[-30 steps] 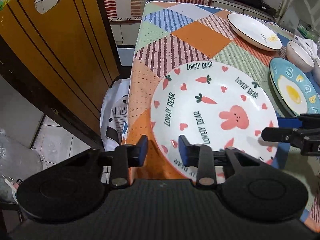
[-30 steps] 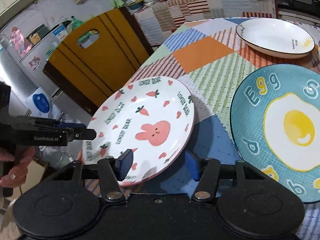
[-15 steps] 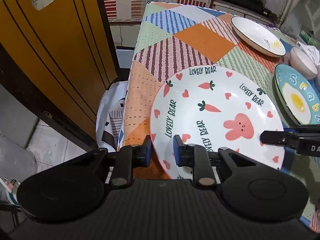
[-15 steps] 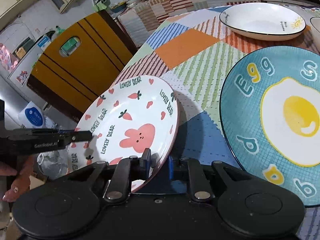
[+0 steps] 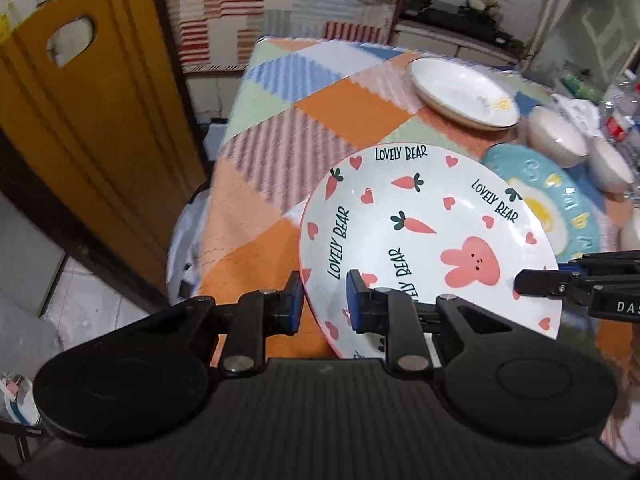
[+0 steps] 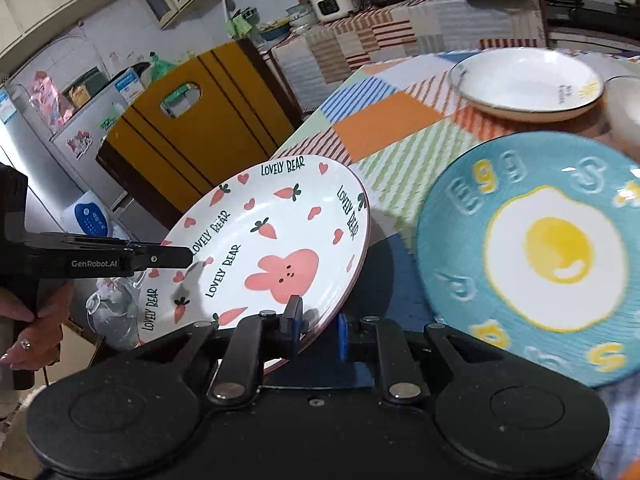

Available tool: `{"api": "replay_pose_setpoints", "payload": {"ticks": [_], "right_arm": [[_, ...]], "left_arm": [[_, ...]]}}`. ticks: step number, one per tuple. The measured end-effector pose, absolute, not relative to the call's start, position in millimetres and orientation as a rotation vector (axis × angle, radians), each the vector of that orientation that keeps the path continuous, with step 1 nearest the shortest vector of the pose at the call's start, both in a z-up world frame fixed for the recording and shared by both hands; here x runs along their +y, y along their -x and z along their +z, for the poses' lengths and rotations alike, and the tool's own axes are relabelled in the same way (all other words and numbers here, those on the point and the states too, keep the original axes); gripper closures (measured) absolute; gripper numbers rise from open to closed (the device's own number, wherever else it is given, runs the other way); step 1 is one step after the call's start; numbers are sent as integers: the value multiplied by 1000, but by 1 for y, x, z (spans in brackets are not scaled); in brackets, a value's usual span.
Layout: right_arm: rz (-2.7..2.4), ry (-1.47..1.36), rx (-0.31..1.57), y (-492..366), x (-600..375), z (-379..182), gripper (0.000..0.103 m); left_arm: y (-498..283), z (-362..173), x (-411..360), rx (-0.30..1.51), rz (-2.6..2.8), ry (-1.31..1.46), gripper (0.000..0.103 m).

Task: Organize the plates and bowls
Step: 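Lift the bunny plate with the right gripper toward the egg plate, then lower the bunny plate onto the egg plate and open the right gripper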

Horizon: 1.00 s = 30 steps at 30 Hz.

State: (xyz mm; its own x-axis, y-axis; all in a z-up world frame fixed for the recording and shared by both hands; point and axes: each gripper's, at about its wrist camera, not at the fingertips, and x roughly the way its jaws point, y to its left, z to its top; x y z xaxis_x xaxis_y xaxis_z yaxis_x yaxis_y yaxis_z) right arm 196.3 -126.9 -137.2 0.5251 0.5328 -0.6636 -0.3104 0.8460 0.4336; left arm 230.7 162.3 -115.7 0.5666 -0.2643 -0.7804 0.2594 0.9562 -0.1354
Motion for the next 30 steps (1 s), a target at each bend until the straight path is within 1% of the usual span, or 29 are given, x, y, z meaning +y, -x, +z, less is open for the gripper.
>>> {"api": "replay_pose_setpoints", "payload": {"ticks": [7, 13, 19, 28, 30], "right_arm": [[441, -262, 849, -182, -172, -110, 81], [370, -285, 823, -175, -212, -102, 81], [325, -270, 855, -176, -239, -104, 81], [295, -271, 928, -195, -267, -116, 81], [280, -333, 953, -202, -275, -121, 81]], "left_arm": [[-238, -97, 113, 919, -413, -29, 82], [-246, -92, 73, 916, -484, -41, 82], [-253, -116, 32, 942, -480, -46, 82], [-276, -129, 10, 982, -487, 18, 82], [-283, -132, 10, 980, -483, 43, 82]]}}
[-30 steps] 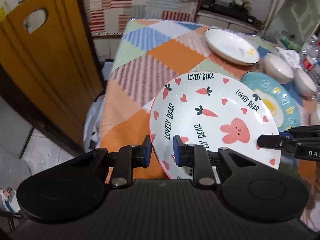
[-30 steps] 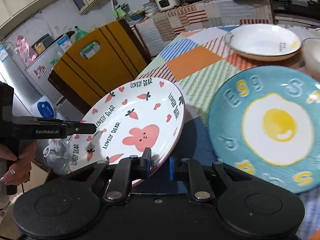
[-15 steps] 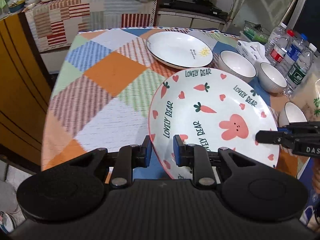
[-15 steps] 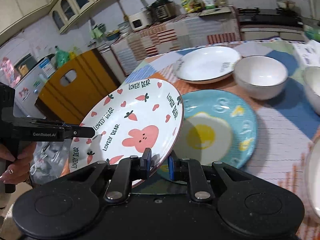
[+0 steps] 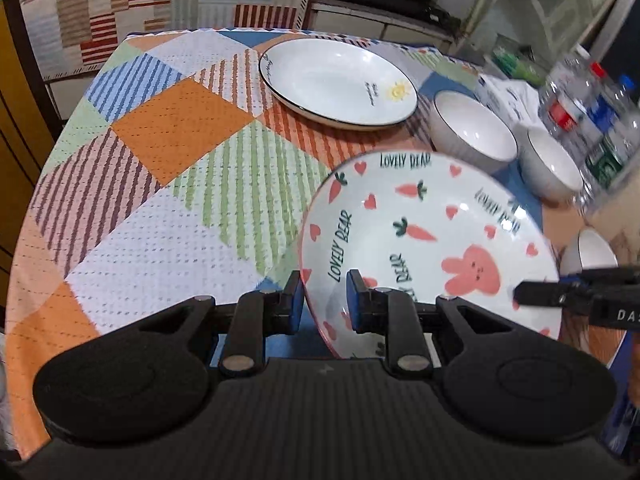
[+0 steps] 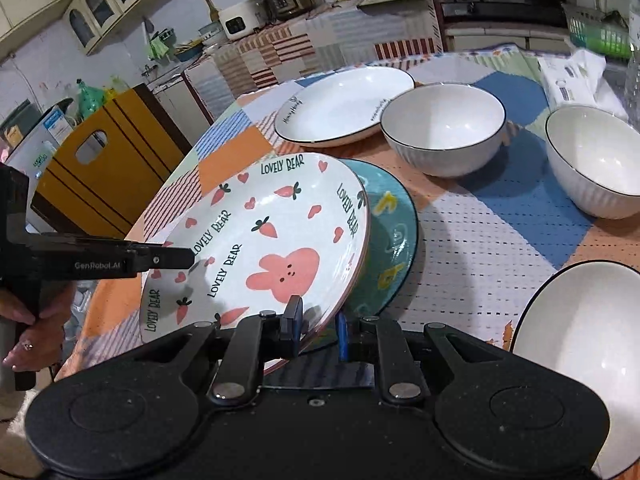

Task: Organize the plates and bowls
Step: 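Lower the bunny plate onto the egg plate and open the right gripper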

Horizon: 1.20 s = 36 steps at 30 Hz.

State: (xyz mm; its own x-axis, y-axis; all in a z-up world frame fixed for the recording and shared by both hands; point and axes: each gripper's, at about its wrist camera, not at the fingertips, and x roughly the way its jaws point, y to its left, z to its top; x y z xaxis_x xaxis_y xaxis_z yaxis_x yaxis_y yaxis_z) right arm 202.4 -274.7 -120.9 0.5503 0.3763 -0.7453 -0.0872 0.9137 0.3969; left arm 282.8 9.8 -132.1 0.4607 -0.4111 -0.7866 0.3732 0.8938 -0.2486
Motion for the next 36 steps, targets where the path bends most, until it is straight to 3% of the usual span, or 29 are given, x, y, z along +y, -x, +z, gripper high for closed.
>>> {"api": "replay_pose_setpoints", "payload": {"ticks": [11, 16, 31, 36], "right_arm": [[243, -278, 1043, -222, -279, -129, 80], [187, -119, 1105, -226, -258, -124, 71], [27, 50, 1215, -238, -224, -122, 61], [30, 198, 1195, -237, -212, -126, 63]], "left_arm": [[-290, -146, -10, 1036, -464, -20, 82], [-294, -147, -12, 1065, -466, -16, 82], [-309, -144, -19, 1178, -464, -37, 82], [-311, -143, -21, 1197, -474, -60, 83]]}}
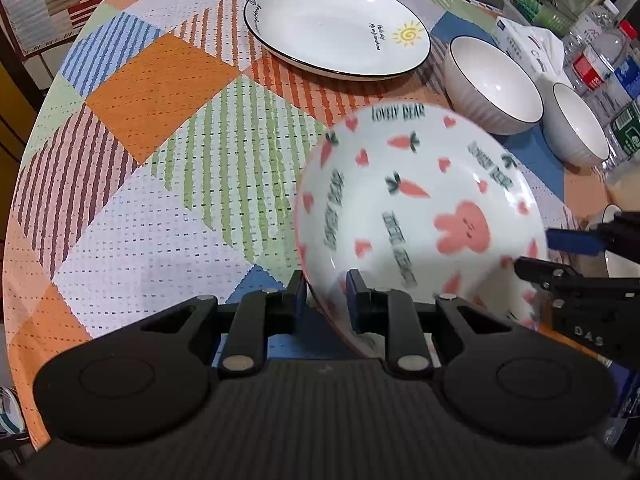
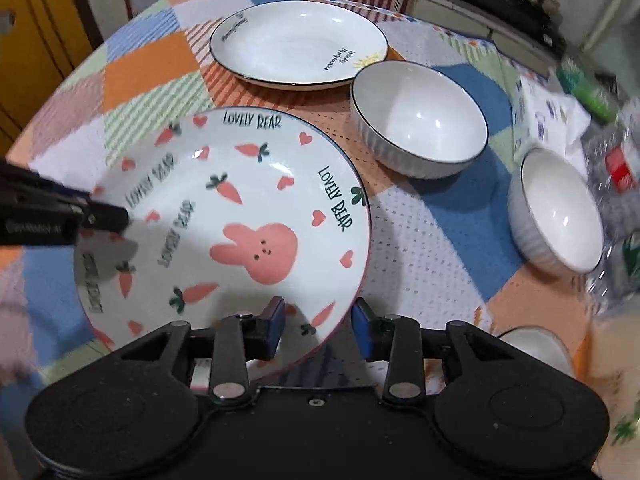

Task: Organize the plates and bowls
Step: 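Lower the bunny plate onto the egg plate and open the right gripper, then grasp the white sun-print plate rim with the right gripper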

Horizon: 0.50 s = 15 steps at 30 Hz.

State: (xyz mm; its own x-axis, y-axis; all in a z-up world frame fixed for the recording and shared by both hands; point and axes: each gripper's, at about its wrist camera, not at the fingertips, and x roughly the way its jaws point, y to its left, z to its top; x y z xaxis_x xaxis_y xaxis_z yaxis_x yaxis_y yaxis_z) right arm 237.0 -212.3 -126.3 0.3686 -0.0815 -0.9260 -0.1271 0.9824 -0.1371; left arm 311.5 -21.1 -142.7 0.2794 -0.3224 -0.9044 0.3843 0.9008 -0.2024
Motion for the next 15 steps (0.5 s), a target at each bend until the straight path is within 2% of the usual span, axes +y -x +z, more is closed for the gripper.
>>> {"api": "replay_pose_setpoints", "payload": {"ticks": [6, 12, 15], "right_arm": [[30, 214, 1156, -236, -214, -128, 63], [159, 50, 983, -228, -240, -82, 62], [224, 14, 883, -232, -254, -53, 52]], "left_arm": [[-315, -132, -14, 1200, -487, -50, 83], [-321, -95, 3, 1156, -506, -42, 82], [-327, -72, 7, 1123, -516, -67, 78]]}}
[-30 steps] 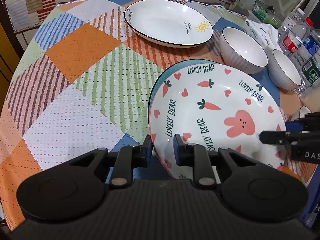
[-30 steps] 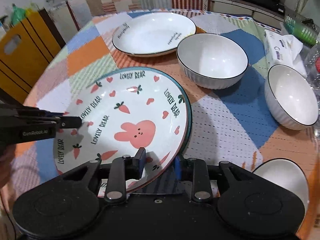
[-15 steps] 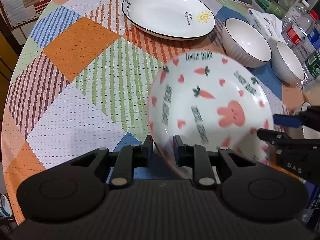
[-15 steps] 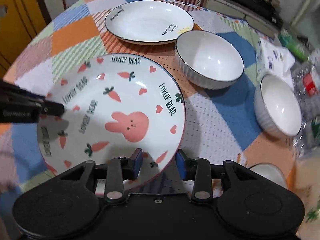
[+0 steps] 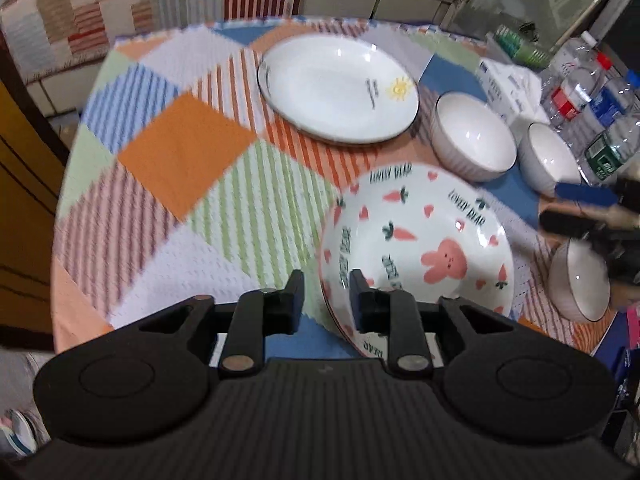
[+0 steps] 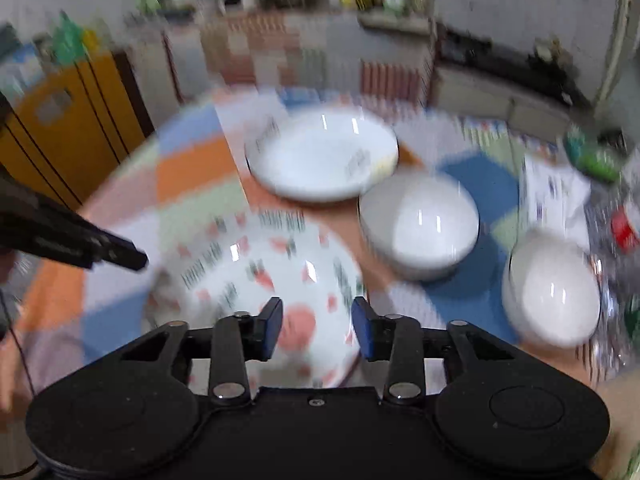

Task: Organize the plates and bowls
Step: 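Grasp the white sun-print plate rim with the right gripper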

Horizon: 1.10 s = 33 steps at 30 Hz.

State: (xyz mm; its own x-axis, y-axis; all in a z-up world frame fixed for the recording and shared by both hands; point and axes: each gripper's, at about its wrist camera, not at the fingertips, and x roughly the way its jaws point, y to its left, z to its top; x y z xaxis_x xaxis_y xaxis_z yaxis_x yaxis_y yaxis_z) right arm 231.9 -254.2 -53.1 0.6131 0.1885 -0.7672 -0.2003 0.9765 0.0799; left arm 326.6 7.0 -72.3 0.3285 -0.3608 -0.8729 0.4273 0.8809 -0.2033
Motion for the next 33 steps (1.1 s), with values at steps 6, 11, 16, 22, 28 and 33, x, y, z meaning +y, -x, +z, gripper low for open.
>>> {"api": "replay_pose_setpoints", "payload": {"ticks": [6, 11, 16, 22, 28, 33], "right_arm": [[325, 25, 713, -257, -278, -11, 33], [297, -64, 754, -315, -302, -15, 32], [286, -236, 892, -379, -322, -47, 32], [292, -384, 1002, -424, -333, -100, 33], [250, -449, 1023, -456, -342, -130, 35], [282, -416, 1083, -481, -342, -149, 41]], "left_arm": [[-347, -38, 11, 1053, -532, -109, 57], [-368, -28, 9, 988, -529, -167, 42], [-394, -37, 4, 922, -497, -158, 27], [-437, -74, -12, 947, -469, -134, 24], [-471, -108, -19, 1021, -458, -20, 24], [-492, -135, -23, 1073, -455, 41, 28]]}}
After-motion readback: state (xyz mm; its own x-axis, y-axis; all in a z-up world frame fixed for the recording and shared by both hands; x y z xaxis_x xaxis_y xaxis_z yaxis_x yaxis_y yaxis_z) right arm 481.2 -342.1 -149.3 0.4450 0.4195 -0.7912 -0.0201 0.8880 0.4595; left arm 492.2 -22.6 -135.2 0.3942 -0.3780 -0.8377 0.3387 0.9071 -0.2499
